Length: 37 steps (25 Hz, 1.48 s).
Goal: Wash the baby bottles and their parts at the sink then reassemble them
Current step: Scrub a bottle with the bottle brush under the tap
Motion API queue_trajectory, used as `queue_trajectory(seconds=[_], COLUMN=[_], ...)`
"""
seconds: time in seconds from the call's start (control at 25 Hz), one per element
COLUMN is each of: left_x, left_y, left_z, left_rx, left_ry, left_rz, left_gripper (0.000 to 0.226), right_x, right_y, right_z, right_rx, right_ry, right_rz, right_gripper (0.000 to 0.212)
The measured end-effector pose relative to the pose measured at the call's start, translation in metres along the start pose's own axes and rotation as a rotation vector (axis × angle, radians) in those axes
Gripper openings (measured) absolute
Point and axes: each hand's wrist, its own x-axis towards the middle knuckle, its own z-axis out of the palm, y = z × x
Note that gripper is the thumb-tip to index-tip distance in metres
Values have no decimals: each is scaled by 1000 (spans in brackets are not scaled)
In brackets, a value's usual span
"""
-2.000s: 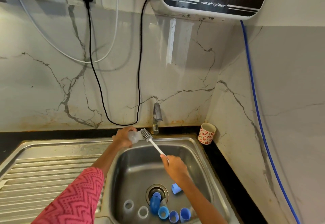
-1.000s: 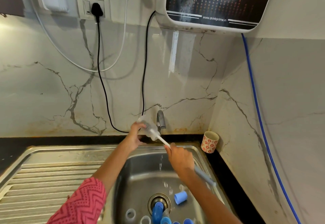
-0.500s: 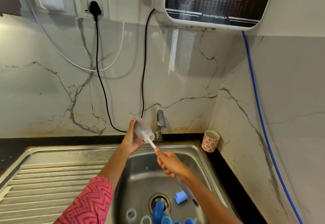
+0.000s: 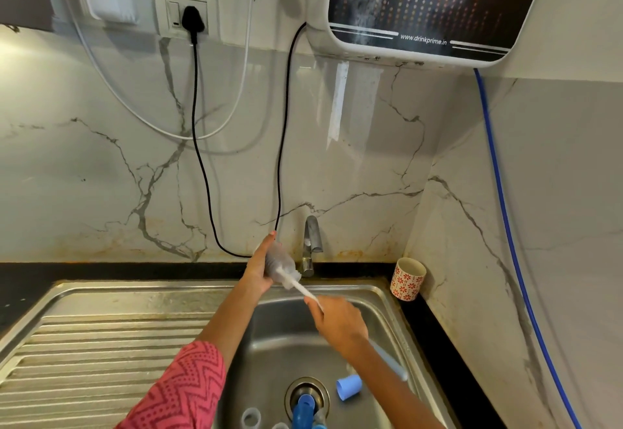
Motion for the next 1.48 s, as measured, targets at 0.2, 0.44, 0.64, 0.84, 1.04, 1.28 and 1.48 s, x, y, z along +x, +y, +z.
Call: queue_trajectory(seconds=[0.2, 0.44, 0.64, 0.84, 1.04, 1.28, 1.48], left_x=[7, 2, 6, 5, 11, 15, 9], left_y=[6, 10, 8, 25, 40, 3, 4], left_z=[5, 1, 3, 19, 39, 35, 39], left_rx=[-175, -106, 307, 90, 392, 777, 409], left_ry=[-259, -245, 79, -74, 13, 516, 81], left_rz=[30, 33, -125, 76, 110, 412, -109], left_gripper=[78, 69, 74, 38, 53, 68, 69], right_x=[-4, -14, -3, 3, -3, -2, -1], right_y=[-10, -16, -1, 14, 8, -1, 6], right_z=[7, -10, -21, -9, 3, 2, -11], right_rx=[439, 562, -112, 177, 33, -107, -170], right_ry=[7, -246, 82, 95, 111, 210, 210], right_rz=[156, 159, 13, 171, 60, 69, 193], right_gripper=[47, 46, 49, 49, 49, 72, 51])
